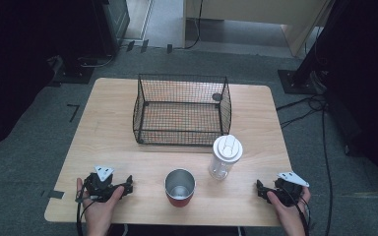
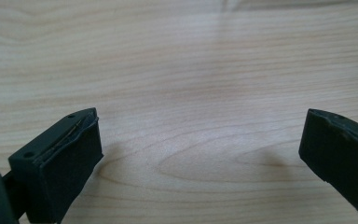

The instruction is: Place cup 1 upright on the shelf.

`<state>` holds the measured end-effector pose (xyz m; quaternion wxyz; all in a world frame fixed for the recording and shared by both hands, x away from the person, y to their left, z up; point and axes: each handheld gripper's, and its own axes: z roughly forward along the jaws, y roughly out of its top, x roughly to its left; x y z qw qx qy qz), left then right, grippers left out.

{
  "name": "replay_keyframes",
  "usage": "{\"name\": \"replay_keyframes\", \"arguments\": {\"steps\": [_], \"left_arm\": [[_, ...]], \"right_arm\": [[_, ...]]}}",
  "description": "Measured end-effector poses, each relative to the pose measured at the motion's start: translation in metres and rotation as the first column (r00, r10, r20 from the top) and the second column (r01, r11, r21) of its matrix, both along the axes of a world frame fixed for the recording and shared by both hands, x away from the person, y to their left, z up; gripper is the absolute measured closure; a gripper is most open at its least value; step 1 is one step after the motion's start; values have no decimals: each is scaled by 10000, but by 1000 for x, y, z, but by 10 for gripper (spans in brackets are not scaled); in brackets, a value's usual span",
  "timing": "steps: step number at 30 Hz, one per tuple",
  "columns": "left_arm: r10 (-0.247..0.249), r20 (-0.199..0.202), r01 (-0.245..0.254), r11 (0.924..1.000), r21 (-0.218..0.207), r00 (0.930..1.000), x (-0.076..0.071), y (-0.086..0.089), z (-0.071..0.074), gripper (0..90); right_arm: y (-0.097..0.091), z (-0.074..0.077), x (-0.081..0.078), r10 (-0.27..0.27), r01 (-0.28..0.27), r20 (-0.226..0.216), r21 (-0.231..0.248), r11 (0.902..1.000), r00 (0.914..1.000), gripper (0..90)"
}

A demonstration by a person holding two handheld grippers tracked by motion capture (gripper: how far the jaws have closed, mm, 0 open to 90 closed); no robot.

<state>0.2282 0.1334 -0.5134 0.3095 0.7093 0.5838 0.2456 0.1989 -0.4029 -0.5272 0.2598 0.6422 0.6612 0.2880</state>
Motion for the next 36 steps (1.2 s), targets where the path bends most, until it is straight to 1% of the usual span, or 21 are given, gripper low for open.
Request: {"name": "replay_keyframes", "arguments": {"steps": [2, 5, 6, 11, 14, 17, 18, 19, 20, 21, 22, 23, 24, 26, 27, 29, 30, 33, 34, 35, 36], "left_arm": [[-663, 206, 671, 9970, -381, 9976, -3, 0, 6, 0], [-1499, 511, 1552, 9801, -1240, 9874, -8, 1, 20, 0], [-1499, 511, 1552, 9801, -1240, 9874, -8, 1, 20, 0], [-1873, 1249, 2057, 9662, -1552, 9743, -17, -5, 42, 0], [-2005, 1402, 2225, 9610, -1640, 9696, -20, -8, 48, 0], [-2242, 1758, 2586, 9438, -2061, 9585, -27, -12, 61, 0], [-2242, 1758, 2586, 9438, -2061, 9585, -27, -12, 61, 0], [-2402, 1944, 2817, 9325, -2259, 9511, -29, -15, 67, 0], [-2402, 1944, 2817, 9325, -2259, 9511, -29, -15, 67, 0], [-2553, 2116, 3034, 9220, -2407, 9434, -33, -19, 75, 0], [-2643, 2193, 3153, 9166, -2458, 9392, -35, -22, 78, 0], [-2643, 2193, 3153, 9166, -2458, 9392, -35, -22, 78, 0], [-2859, 2351, 3414, 9072, -2458, 9290, -38, -28, 85, 0], [-3040, 2483, 3636, 8981, -2474, 9198, -40, -33, 90, 0], [-3040, 2483, 3636, 8981, -2474, 9198, -40, -33, 90, 0], [-3384, 2675, 4047, 8787, -2532, 9022, -43, -43, 98, 0], [-3509, 2713, 4173, 8743, -2479, 8962, -45, -47, 100, 0], [-3786, 2721, 4453, 8589, -2530, 8847, -46, -56, 101, 0], [-3786, 2721, 4453, 8589, -2530, 8847, -46, -56, 101, 0], [-3868, 2710, 4542, 8516, -2618, 8814, -47, -61, 101, 0], [-3868, 2710, 4542, 8516, -2618, 8814, -47, -61, 101, 0]], "right_arm": [[0, 0, 1, 3, -3, -21, 4, 10000, 10000, 0], [0, 0, 1, 8, -8, -28, 2, 10000, 10000, 0], [0, 0, 1, 8, -8, -28, 2, 10000, 10000, 0], [0, 0, 1, 11, -11, -32, 1, 10000, 10000, 0], [0, 0, 1, 10, -10, -32, 7, 10000, 10000, 0], [0, 0, 1, 10, -10, -34, 5, 10000, 10000, 0], [0, 0, 1, 10, -10, -34, 5, 10000, 10000, 0], [0, 0, 1, 1, -1, -37, 11, 10000, 10000, 0], [0, 0, 1, 1, -1, -37, 11, 10000, 10000, 0], [0, 0, 1, 6, -6, -37, 7, 10000, 10000, 0], [0, 0, 1, 16, -16, -30, -3, 10000, 10000, 0], [0, 0, 1, 16, -16, -30, -3, 10000, 10000, 0], [0, 0, 1, 12, -12, -32, 3, 10000, 10000, 0], [0, 0, 1, 9, -9, -35, 3, 10000, 10000, 0], [0, 0, 1, 12, -12, -34, 3, 10000, 10000, 0], [0, 0, 1, 7, -7, -36, 8, 10000, 10000, 0], [0, 0, 1, 14, -14, -30, 1, 10000, 10000, 0], [0, 0, 1, 8, -8, -33, 5, 10000, 10000, 0], [0, 0, 1, 14, -14, -31, -1, 10000, 10000, 0], [0, 0, 1, 10, -10, -31, 3, 10000, 10000, 0], [0, 0, 1, 10, -10, -31, 3, 10000, 10000, 0]]}}
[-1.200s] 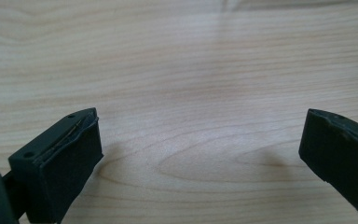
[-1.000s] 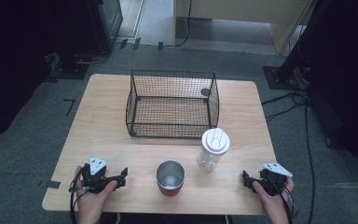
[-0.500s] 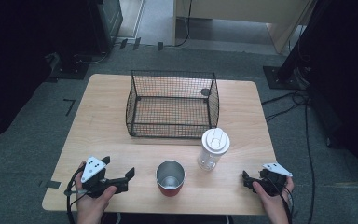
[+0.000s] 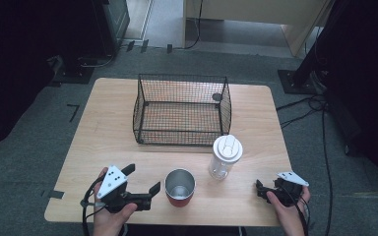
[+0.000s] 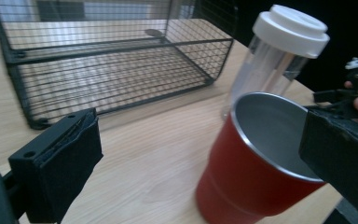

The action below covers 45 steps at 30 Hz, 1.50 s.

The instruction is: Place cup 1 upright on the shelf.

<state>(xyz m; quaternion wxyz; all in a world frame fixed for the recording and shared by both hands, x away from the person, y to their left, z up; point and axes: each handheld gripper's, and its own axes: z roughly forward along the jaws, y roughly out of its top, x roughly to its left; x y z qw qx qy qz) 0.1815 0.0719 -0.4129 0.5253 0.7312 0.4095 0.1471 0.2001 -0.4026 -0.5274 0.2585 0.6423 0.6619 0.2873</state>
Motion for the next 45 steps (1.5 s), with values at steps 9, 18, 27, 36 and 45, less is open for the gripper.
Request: {"name": "replay_keyframes", "arguments": {"steps": [9, 18, 27, 36, 45], "left_arm": [[-636, -112, 637, 9979, 131, 9979, -6, -28, -7, 0], [-959, -347, 974, 9943, 434, 9948, -8, -44, -19, 0], [-1145, -443, 1185, 9877, 1016, 9924, -12, -60, -30, 0], [-1136, -614, 1211, 9833, 1358, 9916, -12, -68, -40, 0], [-801, -482, 880, 9774, 1921, 9956, -14, -75, -46, 75]], "right_arm": [[0, 0, 0, -20, 20, -23, 10, 10000, 10000, 0], [0, 0, 0, -20, 20, -25, 4, 10000, 10000, 0], [0, 0, 0, -22, 22, -26, 4, 10000, 10000, 0], [0, 0, 0, -22, 22, -26, 5, 10000, 10000, 0], [0, 0, 0, -10, 10, -26, 7, 10000, 10000, 0]]}}
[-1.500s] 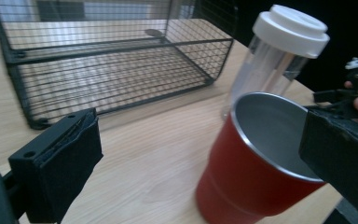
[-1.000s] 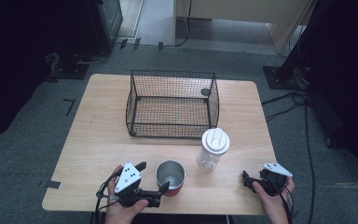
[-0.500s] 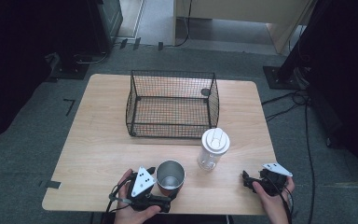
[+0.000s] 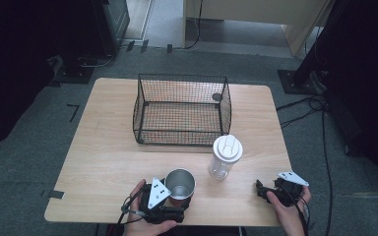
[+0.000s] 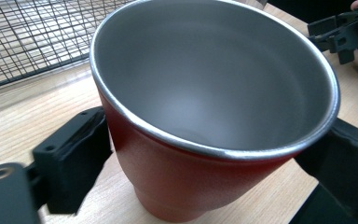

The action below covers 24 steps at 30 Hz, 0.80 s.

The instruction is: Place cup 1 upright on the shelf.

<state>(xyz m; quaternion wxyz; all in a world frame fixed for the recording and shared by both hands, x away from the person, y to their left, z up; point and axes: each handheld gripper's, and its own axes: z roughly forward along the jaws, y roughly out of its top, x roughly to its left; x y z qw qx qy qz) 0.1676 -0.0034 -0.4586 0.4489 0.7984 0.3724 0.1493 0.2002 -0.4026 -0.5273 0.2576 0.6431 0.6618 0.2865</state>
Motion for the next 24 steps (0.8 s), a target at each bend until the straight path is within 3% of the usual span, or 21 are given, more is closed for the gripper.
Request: {"name": "replay_keyframes", "arguments": {"steps": [8, 16, 18, 24], "left_arm": [[-21, 93, 20, 9999, 123, 10000, 0, -2, -4, 77], [22, 139, -22, 10000, -56, 9999, 1, -4, -7, 73], [86, 11, -86, 9994, -330, 10000, 3, -5, -8, 48], [42, 125, -38, 9995, -316, 9999, 6, -11, -11, 0]], "right_arm": [[0, 0, 0, 47, -47, 0, -17, 10000, 10000, 0], [0, 0, 0, 65, -65, 9, -28, 10000, 10000, 0], [0, 0, 1, 81, -81, 11, -24, 10000, 10000, 0], [0, 0, 1, 87, -87, 8, -23, 10000, 10000, 0]]}}
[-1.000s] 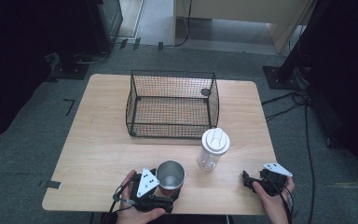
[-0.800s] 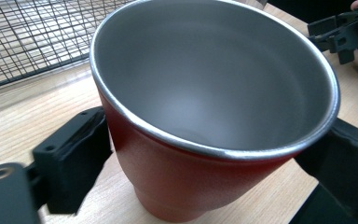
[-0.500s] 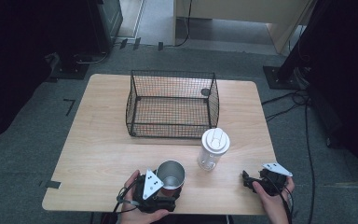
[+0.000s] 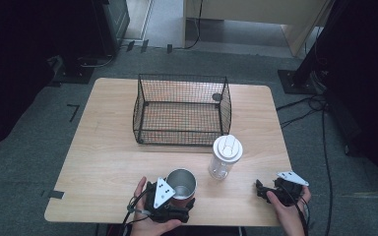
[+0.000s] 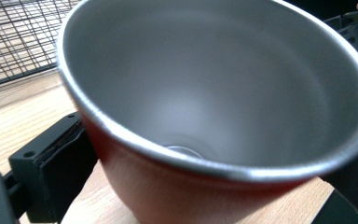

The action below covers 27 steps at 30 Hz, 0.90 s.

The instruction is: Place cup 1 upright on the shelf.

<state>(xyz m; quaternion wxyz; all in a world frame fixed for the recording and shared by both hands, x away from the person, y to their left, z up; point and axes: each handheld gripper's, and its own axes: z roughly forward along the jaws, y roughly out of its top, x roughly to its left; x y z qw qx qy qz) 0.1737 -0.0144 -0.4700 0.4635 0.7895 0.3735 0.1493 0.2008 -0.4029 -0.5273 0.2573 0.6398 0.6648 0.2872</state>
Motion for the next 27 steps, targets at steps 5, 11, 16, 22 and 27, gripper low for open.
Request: {"name": "replay_keyframes", "arguments": {"steps": [5, 11, 16, 22, 27], "left_arm": [[47, 126, -49, 9999, 120, 9999, 5, -2, -1, 34], [9, 618, -31, 9993, 366, 9981, 3, -3, -2, 70], [60, 740, -89, 9992, 388, 9972, 4, 0, -1, 79], [115, 821, -131, 9997, 194, 9966, 6, 1, 2, 80], [224, 942, -232, 9997, 71, 9953, 13, 5, 10, 80]], "right_arm": [[0, 0, 0, -5, 5, 2, -1, 10000, 10000, 0], [0, 0, 0, -5, 5, 1, 1, 10000, 10000, 0], [0, 0, 0, -8, 8, 0, 4, 10000, 10000, 0], [0, 0, 0, -2, 2, 2, 5, 10000, 10000, 0], [0, 0, 0, -4, 4, 1, 5, 10000, 10000, 0]]}}
